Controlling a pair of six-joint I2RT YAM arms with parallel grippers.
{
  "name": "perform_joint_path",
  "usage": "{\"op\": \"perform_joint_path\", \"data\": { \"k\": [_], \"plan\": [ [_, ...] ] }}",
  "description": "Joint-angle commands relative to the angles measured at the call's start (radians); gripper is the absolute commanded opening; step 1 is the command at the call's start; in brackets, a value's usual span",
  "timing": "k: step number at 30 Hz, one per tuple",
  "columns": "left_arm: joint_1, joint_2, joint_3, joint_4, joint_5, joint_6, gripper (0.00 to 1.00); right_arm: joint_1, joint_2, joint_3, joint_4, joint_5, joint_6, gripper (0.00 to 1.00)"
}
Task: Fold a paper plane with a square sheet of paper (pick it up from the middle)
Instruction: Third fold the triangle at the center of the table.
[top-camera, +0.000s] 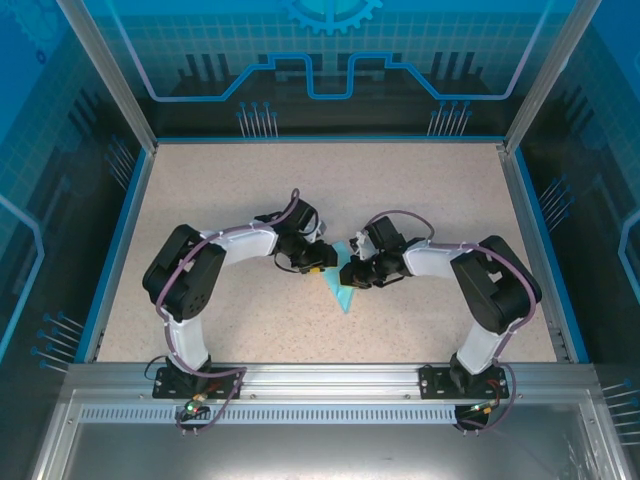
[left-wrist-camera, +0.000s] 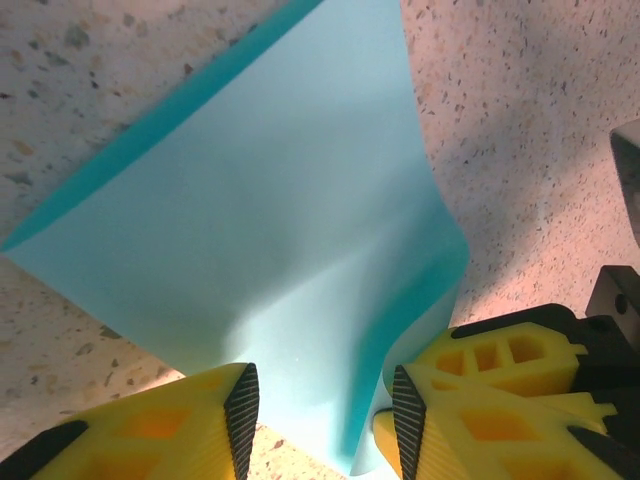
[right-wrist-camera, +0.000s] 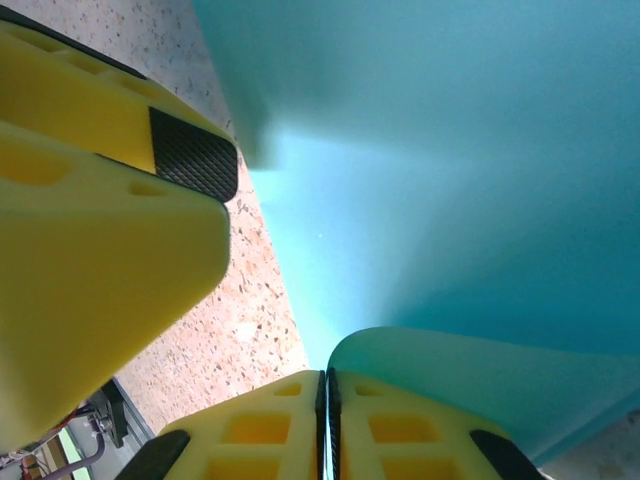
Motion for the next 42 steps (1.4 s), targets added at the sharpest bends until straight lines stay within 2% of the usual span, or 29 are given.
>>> {"op": "perform_joint_path", "data": {
  "k": [1,18,42],
  "plan": [
    [0.016,-0.025,0.024,-0.032,0.028,0.001,0.43,0.016,0.022,0.025,-0.007,0.016,-0.008,0.13],
    [0.035,0.058,0.057,-0.023,0.051,0.014,0.43,0.028,0.044,0.039,-0.019,0.047,-0.009,0.14],
    [0.035,0.083,0.031,-0.019,0.054,0.022,0.43,0.048,0.092,0.082,-0.032,0.063,-0.011,0.18]
  ]
}}
